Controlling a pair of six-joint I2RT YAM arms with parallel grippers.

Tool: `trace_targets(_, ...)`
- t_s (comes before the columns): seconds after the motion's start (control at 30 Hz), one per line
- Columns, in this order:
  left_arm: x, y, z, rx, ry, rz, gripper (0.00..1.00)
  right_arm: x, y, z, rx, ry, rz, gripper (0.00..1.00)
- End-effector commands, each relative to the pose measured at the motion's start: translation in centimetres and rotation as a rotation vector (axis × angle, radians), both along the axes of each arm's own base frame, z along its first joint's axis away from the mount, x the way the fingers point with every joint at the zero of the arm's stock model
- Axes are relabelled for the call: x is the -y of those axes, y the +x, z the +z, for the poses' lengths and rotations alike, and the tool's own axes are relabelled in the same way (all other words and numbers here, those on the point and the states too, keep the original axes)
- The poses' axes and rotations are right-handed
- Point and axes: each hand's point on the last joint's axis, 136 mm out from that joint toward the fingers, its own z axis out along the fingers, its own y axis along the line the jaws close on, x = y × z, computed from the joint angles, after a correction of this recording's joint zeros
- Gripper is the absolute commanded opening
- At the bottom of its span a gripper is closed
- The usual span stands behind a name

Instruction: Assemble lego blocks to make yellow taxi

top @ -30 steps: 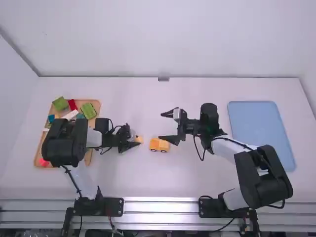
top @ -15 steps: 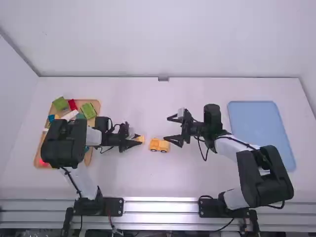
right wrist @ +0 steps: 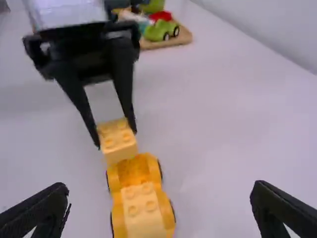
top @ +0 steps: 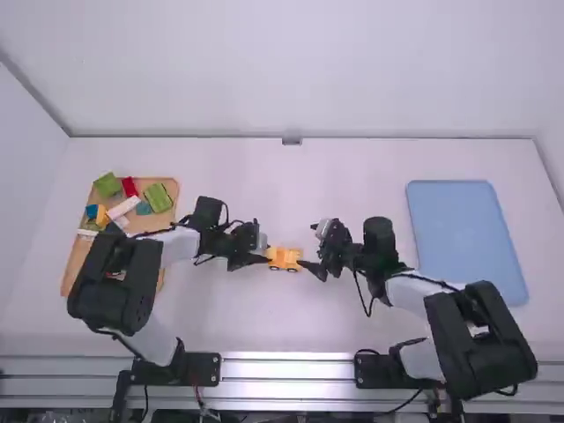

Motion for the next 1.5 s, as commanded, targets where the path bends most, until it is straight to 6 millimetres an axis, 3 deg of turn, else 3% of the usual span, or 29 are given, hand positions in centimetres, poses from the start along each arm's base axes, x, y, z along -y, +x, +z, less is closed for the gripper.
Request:
trace_targets(0.0,0.1,0.6,-0.1,0.049,0.067,-0.002,0.02,-0.4,-1.2,-2.9,0.036,-0.074,0.022,0.98)
trace_targets(0.13,0.3,0.6,0.0,0.049,0.062,-0.008,0.02,-1.1,-0.4,-5.0,0.063,-0.087,0.029,0.98)
trace_targets(0.23,0.3,0.5,0.0,0.049,0.062,-0.008,0.02,-2.7,-0.8,-6.7,0.094,-0.065,0.180,0.98)
trace_targets(0.33,0.4,0.6,0.1,0.056,0.054,-0.011,0.02,-3.5,1.1,-7.2,0.144,-0.042,0.201,0.98)
trace_targets(0.43,0.5,0.5,0.3,0.051,0.037,-0.016,0.02,-3.5,2.6,-8.0,0.080,-0.027,0.166,0.98)
trace_targets(0.5,0.5,0.4,0.2,0.043,0.039,-0.018,0.02,-3.8,2.5,-8.6,0.040,-0.014,0.185,0.98)
trace_targets(0.63,0.5,0.4,0.0,0.041,0.039,-0.017,0.02,-4.5,1.4,-8.8,0.066,0.029,0.309,0.98)
trace_targets(0.87,0.4,0.8,-0.2,0.050,0.043,-0.010,0.02,-4.7,0.9,-9.2,0.118,0.013,0.344,0.98)
trace_targets(1.2,1.4,1.5,-1.1,0.029,-0.023,-0.007,0.04,-5.5,1.9,-11.4,0.051,-0.106,0.311,0.99)
trace_targets(1.4,1.3,1.7,-1.4,0.034,-0.014,-0.004,0.02,-6.1,2.4,-10.8,0.007,-0.086,0.340,0.92)
trace_targets(1.47,1.2,1.7,-1.4,0.034,-0.017,-0.001,0.02,-6.3,2.4,-10.7,0.006,-0.079,0.348,0.81)
